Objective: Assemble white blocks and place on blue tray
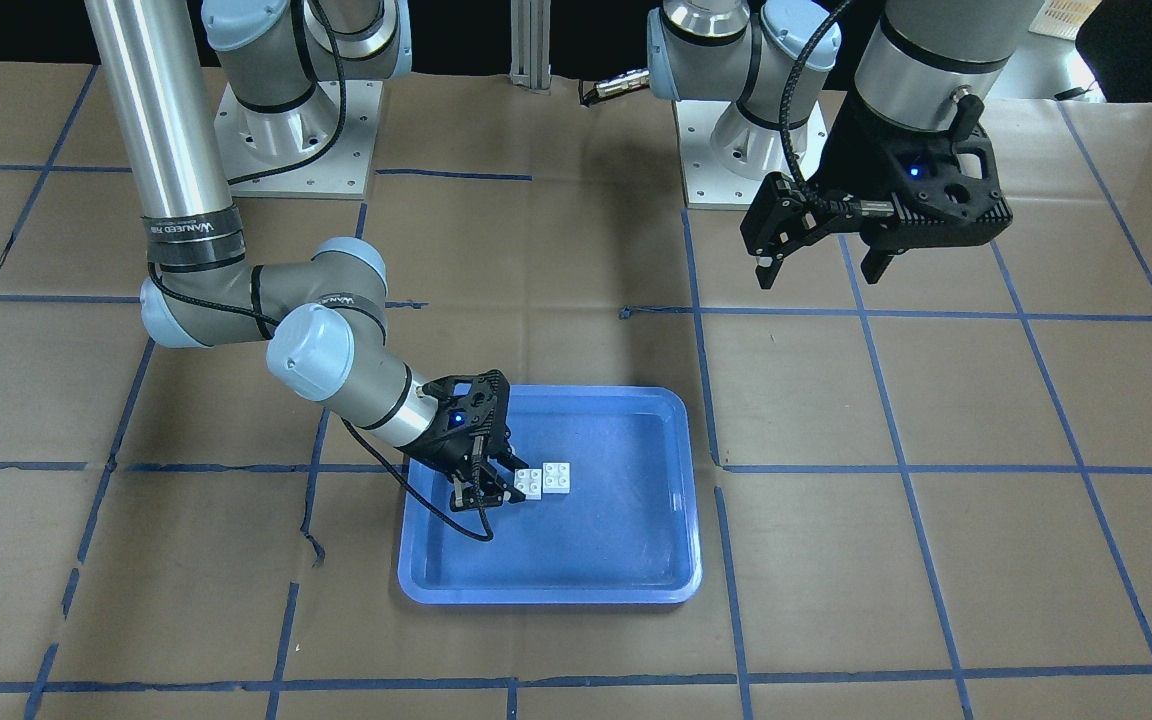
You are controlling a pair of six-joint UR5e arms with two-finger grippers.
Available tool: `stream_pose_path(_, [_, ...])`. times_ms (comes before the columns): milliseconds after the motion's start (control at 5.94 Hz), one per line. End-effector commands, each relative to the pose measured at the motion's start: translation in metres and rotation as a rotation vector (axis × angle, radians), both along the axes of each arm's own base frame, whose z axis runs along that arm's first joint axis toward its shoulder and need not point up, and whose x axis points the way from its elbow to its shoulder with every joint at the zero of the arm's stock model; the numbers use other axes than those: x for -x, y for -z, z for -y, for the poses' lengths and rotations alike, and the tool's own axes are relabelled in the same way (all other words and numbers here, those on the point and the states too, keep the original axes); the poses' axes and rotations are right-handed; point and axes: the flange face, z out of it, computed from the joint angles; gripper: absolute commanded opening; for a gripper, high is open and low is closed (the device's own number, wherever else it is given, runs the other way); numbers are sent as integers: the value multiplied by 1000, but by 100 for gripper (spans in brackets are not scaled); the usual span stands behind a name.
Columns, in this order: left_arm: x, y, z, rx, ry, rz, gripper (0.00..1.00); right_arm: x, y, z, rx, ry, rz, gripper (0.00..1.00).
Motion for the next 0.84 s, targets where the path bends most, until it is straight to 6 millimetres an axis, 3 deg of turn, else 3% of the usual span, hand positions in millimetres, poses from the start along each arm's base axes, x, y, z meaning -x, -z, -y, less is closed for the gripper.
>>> stream_pose_path(0, [-5,-4,-2,11,-6,-3,99,-1,-2,2,-7,12,9,34])
stream_pose_path(673, [1,-9,5,22,-14,-85,99,-3,1,-3,-24,17,9,34])
